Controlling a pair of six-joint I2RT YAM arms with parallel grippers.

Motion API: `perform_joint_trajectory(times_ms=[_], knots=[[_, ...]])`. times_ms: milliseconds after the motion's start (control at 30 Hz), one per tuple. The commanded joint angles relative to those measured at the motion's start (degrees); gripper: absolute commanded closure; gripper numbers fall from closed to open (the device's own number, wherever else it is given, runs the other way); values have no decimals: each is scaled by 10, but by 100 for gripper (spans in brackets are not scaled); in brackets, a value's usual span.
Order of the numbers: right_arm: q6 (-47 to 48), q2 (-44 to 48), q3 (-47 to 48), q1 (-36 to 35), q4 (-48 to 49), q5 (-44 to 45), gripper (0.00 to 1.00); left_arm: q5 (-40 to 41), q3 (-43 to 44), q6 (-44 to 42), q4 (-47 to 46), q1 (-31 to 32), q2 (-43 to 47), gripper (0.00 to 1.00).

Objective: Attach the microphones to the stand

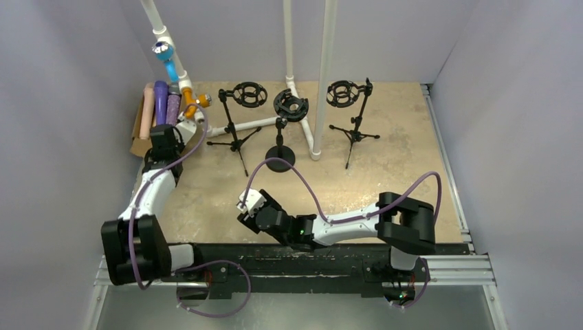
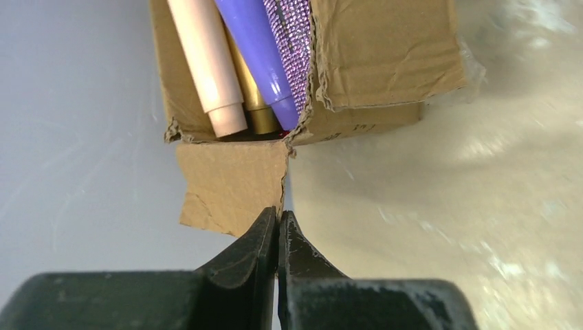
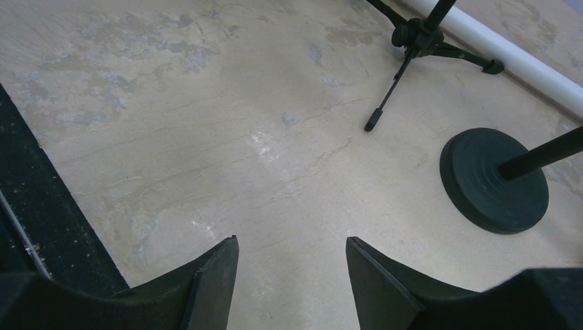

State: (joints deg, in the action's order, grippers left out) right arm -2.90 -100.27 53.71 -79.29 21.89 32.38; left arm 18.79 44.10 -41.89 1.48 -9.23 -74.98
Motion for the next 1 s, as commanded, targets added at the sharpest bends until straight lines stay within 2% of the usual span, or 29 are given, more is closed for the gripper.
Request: perform_joint_trajectory(times_ms=[0, 133, 233, 400, 533, 800, 967], knots=[[6, 44, -16, -4, 43, 16, 37, -80, -20, 40, 216, 5, 98, 100], [10, 54, -23, -5, 42, 6, 37, -101, -52, 37, 321, 5, 189, 100], [23, 46, -7, -5, 38, 3, 35, -89, -80, 27, 349, 3, 251, 100], [64, 33, 36, 11, 36, 2, 34, -82, -63, 42, 362, -31, 261, 100], [55, 44, 50, 29, 35, -16, 34, -164, 2, 35, 476, -64, 265, 100], [9, 59, 72, 74, 22, -50, 34, -380, 81, -103, 751, -63, 294, 100], [-1, 40, 155, 137, -14, -116, 36, -419, 111, -170, 863, -60, 282, 100]])
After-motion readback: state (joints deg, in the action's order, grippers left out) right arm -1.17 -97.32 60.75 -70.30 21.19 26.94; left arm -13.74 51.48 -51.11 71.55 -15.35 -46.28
